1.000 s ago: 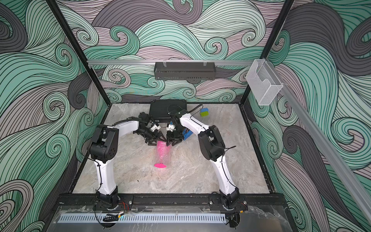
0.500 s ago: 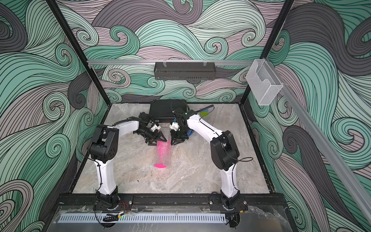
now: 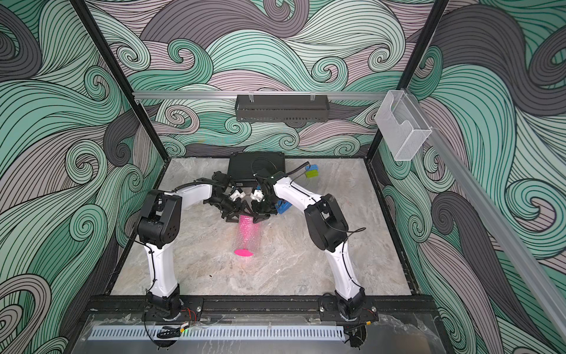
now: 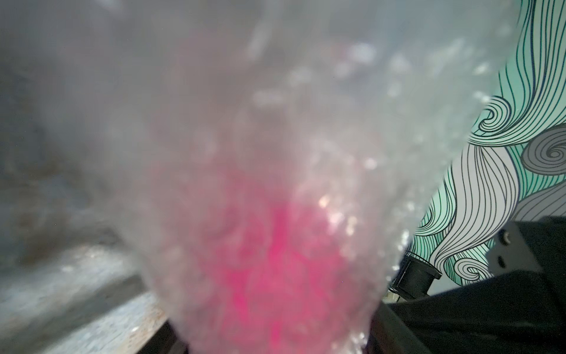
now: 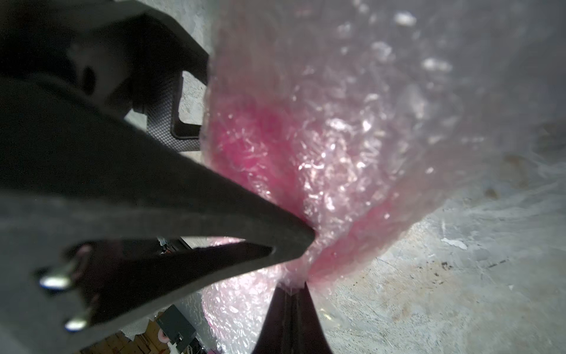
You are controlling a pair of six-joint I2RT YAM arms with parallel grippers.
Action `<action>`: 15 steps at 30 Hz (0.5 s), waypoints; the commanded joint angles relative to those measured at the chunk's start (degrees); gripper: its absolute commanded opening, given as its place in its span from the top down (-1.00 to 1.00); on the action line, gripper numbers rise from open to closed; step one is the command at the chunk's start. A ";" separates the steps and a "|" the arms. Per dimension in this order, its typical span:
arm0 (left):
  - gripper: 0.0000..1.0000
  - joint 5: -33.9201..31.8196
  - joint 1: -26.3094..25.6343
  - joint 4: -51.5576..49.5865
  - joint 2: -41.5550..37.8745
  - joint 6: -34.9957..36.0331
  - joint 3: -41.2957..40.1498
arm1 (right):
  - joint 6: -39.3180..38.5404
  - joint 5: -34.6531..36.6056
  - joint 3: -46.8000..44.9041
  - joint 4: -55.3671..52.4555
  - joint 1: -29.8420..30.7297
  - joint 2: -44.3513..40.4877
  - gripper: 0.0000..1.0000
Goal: Wrap wine glasses in bubble wrap
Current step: Stick the tape on the bubble wrap.
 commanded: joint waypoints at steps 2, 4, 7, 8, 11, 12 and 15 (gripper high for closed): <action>-0.42 -5.45 -1.24 -3.38 2.72 0.32 -1.36 | 1.43 1.48 -6.09 4.77 0.48 -2.47 0.87; -0.42 -4.32 -1.31 -3.25 3.51 0.26 -1.37 | 1.87 1.28 -7.28 5.26 0.54 -4.15 0.86; -0.42 -5.79 -1.25 -4.22 3.28 0.40 -0.56 | 2.88 0.38 -7.97 5.77 0.69 -5.83 0.85; -0.43 -5.99 -1.25 -4.05 2.98 0.40 -0.81 | 3.33 0.22 -8.32 6.37 0.73 -6.42 0.85; -0.42 -4.44 -1.27 -3.62 3.88 0.37 -0.93 | 4.06 0.29 -9.33 8.42 0.94 -6.66 0.85; -0.42 -4.68 -1.30 -4.05 4.02 0.48 -0.56 | 4.00 0.26 -9.34 8.22 0.98 -5.86 0.85; -0.43 -6.09 -1.37 -4.31 3.17 0.41 -0.50 | 4.02 0.60 -11.35 9.15 0.92 -4.56 0.86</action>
